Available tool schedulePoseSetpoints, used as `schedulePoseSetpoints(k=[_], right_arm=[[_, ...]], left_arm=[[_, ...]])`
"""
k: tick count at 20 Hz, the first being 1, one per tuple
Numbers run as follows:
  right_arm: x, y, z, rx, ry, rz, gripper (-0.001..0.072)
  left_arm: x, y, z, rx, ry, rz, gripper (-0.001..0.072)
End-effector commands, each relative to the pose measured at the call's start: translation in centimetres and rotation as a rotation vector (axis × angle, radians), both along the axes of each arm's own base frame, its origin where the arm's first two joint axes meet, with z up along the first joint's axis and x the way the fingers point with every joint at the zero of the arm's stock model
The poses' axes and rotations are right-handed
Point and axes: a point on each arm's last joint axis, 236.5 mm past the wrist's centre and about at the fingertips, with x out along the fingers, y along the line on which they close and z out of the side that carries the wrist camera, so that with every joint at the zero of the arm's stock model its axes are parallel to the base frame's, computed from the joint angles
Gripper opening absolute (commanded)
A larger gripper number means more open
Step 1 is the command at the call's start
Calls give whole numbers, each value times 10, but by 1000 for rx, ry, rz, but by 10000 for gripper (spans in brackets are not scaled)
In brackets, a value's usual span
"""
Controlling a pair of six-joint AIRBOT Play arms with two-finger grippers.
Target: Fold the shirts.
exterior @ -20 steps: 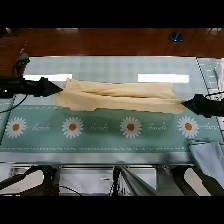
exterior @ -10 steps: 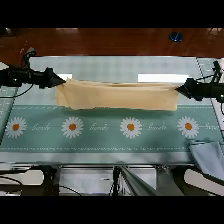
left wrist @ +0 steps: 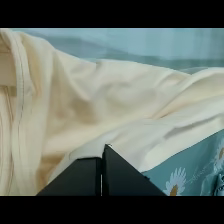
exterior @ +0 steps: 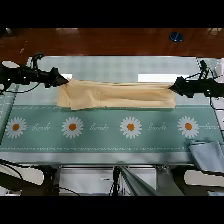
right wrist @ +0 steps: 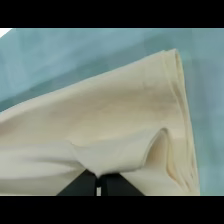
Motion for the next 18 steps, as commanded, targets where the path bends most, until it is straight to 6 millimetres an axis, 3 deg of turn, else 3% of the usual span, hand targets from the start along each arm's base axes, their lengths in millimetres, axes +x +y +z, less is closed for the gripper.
schedulePoseSetpoints(k=[1,2,3,5,6,7,10,11,13,15,18], right_arm=[[1,-5,-14,-38,19,4,16],[1,-5,-14,-39,18,3,17],[1,-5,-14,-39,18,4,26],[1,-4,-12,-31,15,4,264],[0,-4,-7,-35,4,17,364],[-2,-8,1,-49,-16,34,431],[-18,-45,25,-152,-25,27,489],[-29,-59,26,-192,12,24,492],[-60,-77,14,-242,137,63,584],[-76,-75,-2,-228,213,120,588],[-56,-56,-16,-96,185,82,588]], left_arm=[[13,-3,-6,-1,-4,-9,23],[15,-3,-7,0,-6,-10,28],[18,-3,-8,0,-9,-11,112],[24,1,-5,4,-22,-7,497],[29,7,2,8,-42,3,535],[35,18,12,11,-66,15,535],[44,64,50,30,-131,55,525],[44,78,62,28,-139,85,524],[37,93,78,46,-158,99,524],[26,97,81,100,-149,70,523],[11,85,80,104,-112,3,494]])
